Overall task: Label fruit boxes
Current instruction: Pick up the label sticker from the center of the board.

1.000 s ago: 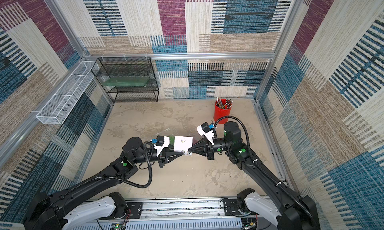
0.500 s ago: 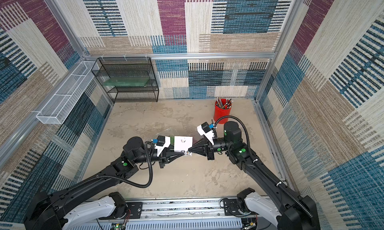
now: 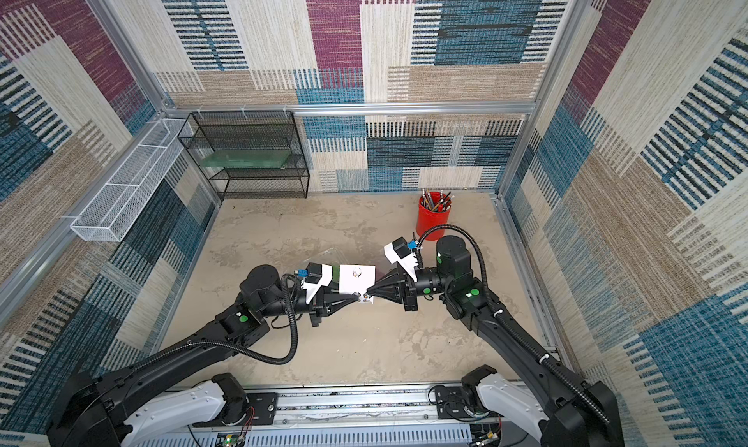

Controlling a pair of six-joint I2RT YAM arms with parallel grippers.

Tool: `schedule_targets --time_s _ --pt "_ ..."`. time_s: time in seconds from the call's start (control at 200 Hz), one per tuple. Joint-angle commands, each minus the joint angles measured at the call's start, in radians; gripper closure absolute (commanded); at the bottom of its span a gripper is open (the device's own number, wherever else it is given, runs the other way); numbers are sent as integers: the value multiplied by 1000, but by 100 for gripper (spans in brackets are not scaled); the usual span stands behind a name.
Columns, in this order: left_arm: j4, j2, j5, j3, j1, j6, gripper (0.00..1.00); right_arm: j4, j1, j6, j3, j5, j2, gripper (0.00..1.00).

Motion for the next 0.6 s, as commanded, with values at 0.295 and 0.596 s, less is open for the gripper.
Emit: schedule_targets --time_s 0.295,0.596 --pt "-22 15 9 20 -2 28 92 4 -1 -7 14 -2 1 97" --pt "-31 4 3 18 -3 28 98 0 -3 -8 10 5 -3 97"
